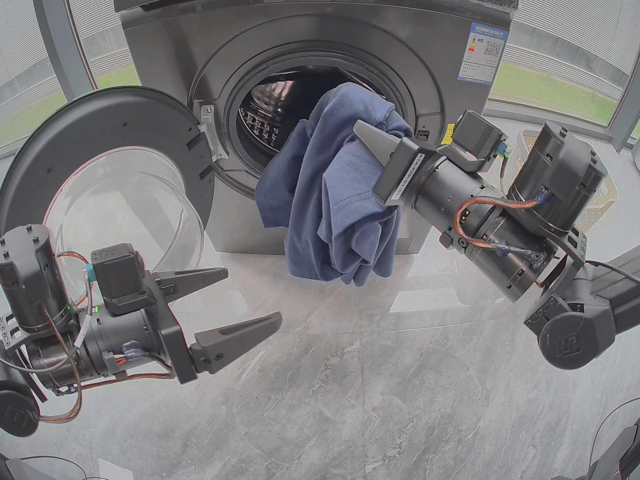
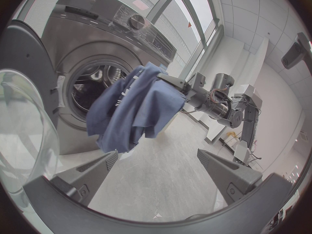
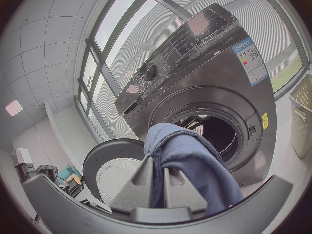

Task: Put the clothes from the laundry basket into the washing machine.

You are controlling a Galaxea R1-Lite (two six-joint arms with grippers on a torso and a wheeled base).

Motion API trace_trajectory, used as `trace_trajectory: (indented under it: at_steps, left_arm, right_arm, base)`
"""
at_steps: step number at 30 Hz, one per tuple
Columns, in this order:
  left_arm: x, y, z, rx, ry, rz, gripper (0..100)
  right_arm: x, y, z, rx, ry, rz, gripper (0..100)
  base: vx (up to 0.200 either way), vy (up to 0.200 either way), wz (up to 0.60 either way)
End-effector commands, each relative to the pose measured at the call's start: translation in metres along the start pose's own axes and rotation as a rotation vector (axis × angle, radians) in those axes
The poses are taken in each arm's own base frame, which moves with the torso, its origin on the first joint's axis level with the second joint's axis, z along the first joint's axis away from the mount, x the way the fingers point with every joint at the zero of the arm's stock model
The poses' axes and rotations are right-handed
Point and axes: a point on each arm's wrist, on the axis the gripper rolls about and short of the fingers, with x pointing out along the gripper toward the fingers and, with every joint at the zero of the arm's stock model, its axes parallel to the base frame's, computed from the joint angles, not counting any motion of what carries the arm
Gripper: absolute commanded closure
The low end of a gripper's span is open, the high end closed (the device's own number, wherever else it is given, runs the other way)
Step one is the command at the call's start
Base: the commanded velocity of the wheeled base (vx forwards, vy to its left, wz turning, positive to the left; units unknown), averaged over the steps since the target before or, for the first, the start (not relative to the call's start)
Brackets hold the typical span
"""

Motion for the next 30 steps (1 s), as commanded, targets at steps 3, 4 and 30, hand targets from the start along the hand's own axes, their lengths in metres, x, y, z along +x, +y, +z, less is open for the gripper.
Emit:
trace_trajectory:
  at_steps: [3, 4, 30]
  left_arm:
    - [0.027, -0.007, -0.006, -0.008, 0.046, -0.077, 0]
    - [0.031, -0.007, -0.006, -0.007, 0.05, -0.084, 0]
    - [0.116, 0.004, -0.002, -0.008, -0.075, -0.153, 0]
  right_arm:
    - [0.011, 0.0, -0.008, 0.002, -0.001, 0.001, 100]
    - [0.011, 0.0, -0.008, 0.001, -0.002, 0.002, 100]
    - [0.016, 0.001, -0.02, 0.005, 0.016, -0.009, 100]
  base:
    - [0.0, 0.0, 0.0]
    - [0.0, 0.0, 0.0]
    - [0.0, 0.0, 0.0]
